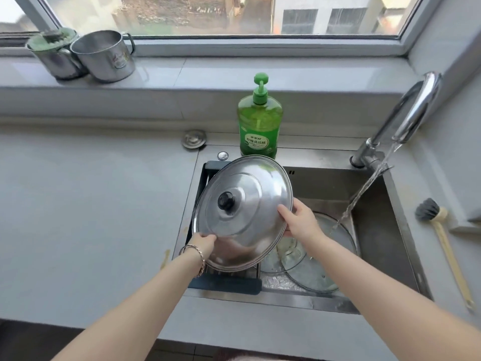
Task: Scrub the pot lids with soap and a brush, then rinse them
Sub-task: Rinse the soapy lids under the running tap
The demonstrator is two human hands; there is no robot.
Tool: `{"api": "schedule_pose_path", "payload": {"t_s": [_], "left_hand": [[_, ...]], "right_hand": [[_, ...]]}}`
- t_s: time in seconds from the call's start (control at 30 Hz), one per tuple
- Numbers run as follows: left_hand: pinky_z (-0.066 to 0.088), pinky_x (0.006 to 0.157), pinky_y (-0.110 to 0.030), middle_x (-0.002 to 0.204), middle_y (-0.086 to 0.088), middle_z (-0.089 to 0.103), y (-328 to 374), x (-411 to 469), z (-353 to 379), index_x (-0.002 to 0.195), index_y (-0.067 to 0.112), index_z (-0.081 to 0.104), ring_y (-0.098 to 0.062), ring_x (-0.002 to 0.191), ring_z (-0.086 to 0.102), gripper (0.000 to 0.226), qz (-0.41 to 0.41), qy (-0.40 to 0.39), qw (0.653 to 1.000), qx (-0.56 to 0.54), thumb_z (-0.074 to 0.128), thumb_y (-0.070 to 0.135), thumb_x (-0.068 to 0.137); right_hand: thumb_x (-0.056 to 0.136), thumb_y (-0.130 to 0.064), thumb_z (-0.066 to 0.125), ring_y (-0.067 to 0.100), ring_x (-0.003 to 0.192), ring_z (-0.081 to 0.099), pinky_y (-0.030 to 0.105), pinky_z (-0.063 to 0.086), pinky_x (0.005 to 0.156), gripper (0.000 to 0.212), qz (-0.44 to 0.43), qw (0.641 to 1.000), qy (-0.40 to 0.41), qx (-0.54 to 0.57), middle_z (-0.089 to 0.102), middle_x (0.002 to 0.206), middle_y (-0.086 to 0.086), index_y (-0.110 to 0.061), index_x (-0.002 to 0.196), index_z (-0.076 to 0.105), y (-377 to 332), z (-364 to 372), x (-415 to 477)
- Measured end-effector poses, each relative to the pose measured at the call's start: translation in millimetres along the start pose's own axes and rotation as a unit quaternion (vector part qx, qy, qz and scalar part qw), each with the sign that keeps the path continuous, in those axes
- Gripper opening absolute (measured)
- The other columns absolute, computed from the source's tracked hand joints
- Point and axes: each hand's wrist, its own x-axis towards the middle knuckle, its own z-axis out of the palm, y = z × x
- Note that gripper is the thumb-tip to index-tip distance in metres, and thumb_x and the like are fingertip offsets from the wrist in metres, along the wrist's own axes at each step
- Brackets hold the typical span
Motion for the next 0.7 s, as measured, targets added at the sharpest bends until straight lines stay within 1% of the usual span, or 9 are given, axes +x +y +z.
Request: {"api": "schedule_pose_path", "payload": {"t_s": [0.07,0.13,0.17,0.27,0.33,0.4,0.5,0.6,0.7], "left_hand": [[0.044,0.077,-0.031,0.103,-0.008,0.045,-4.1,5.6,1.3,0.13,0.0,0.042,-0.02,0.087,0.045,0.037,0.006,0.001,1.0,0.013,0.044,0.014,0.096],[0.041,0.09,-0.034,0.106,-0.008,0.047,-3.0,7.0,0.8,0.132,0.001,0.04,-0.024,0.095,0.046,0.039,0.01,0.008,0.999,0.04,0.045,0.016,0.096],[0.04,0.095,-0.036,0.113,-0.011,0.049,-2.5,8.5,0.4,0.135,0.002,0.037,-0.027,0.102,0.049,0.043,0.014,0.016,0.998,0.059,0.045,0.017,0.095],[0.037,0.102,-0.037,0.138,-0.016,0.043,4.5,5.4,2.5,0.144,0.009,0.026,-0.033,0.122,0.045,0.057,0.038,0.043,0.991,0.119,0.047,0.021,0.093],[0.038,0.097,-0.036,0.139,-0.016,0.042,14.8,-3.4,8.6,0.143,0.011,0.027,-0.033,0.121,0.046,0.056,0.079,0.061,0.986,0.134,0.048,0.019,0.091],[0.035,0.103,-0.038,0.142,-0.015,0.036,27.3,-17.5,17.4,0.141,0.01,0.031,-0.033,0.125,0.043,0.055,0.145,0.101,0.975,0.136,0.049,0.015,0.09],[0.031,0.108,-0.036,0.133,-0.013,0.038,44.2,-42.9,38.6,0.131,0.005,0.043,-0.028,0.123,0.04,0.044,0.3,0.157,0.93,0.141,0.051,0.007,0.088],[0.042,0.093,-0.03,0.106,-0.003,0.051,58.9,-61.9,76.2,0.112,0.006,0.057,-0.017,0.099,0.05,0.025,0.418,0.085,0.889,0.163,0.049,0.004,0.089],[0.043,0.08,-0.022,0.099,-0.003,0.062,66.6,-69.8,128.5,0.103,0.011,0.061,-0.015,0.088,0.056,0.019,0.396,-0.032,0.89,0.224,0.046,0.011,0.092]], "right_hand": [[0.096,-0.016,0.049,0.01,0.072,0.06,0.026,0.055,0.058,0.01,0.013,1.0,0.014,-0.008,0.062,0.084,-0.003,-0.022,0.099,0.056,14.6,-3.2,-1.2],[0.096,-0.017,0.048,0.014,0.08,0.058,0.022,0.05,0.066,0.008,0.001,0.999,0.034,-0.037,0.061,0.087,-0.003,-0.022,0.096,0.054,24.9,-3.5,2.6],[0.097,-0.018,0.046,0.014,0.084,0.055,0.019,0.045,0.065,0.006,-0.003,0.998,0.039,-0.057,0.059,0.087,-0.005,-0.02,0.097,0.052,27.2,-3.3,4.6],[0.096,-0.022,0.045,0.018,0.09,0.053,0.026,0.04,0.077,0.011,0.014,0.996,0.032,-0.08,0.055,0.087,-0.004,-0.014,0.101,0.051,33.1,-2.7,10.6],[0.094,-0.024,0.048,0.024,0.093,0.056,0.034,0.046,0.081,0.013,0.026,0.995,0.019,-0.09,0.058,0.09,0.0,-0.013,0.101,0.052,33.9,-5.5,11.1],[0.094,-0.026,0.049,0.024,0.099,0.059,0.039,0.051,0.085,0.021,0.035,0.998,-0.006,-0.055,0.061,0.104,0.003,-0.015,0.112,0.053,34.4,-12.0,7.7],[0.098,-0.027,0.043,0.017,0.094,0.059,0.028,0.052,0.076,0.034,0.081,0.996,-0.034,0.013,0.057,0.11,0.003,-0.015,0.13,0.042,43.8,-35.8,1.1],[0.099,-0.019,0.042,0.016,0.076,0.058,0.024,0.048,0.069,0.028,0.147,0.989,-0.007,-0.028,0.059,0.088,0.006,-0.008,0.124,0.047,76.5,-79.2,0.9],[0.097,-0.011,0.04,0.014,0.058,0.049,0.021,0.036,0.053,0.015,0.233,0.969,0.04,-0.073,0.053,0.071,0.005,-0.01,0.108,0.051,114.4,-126.9,3.4]]}}
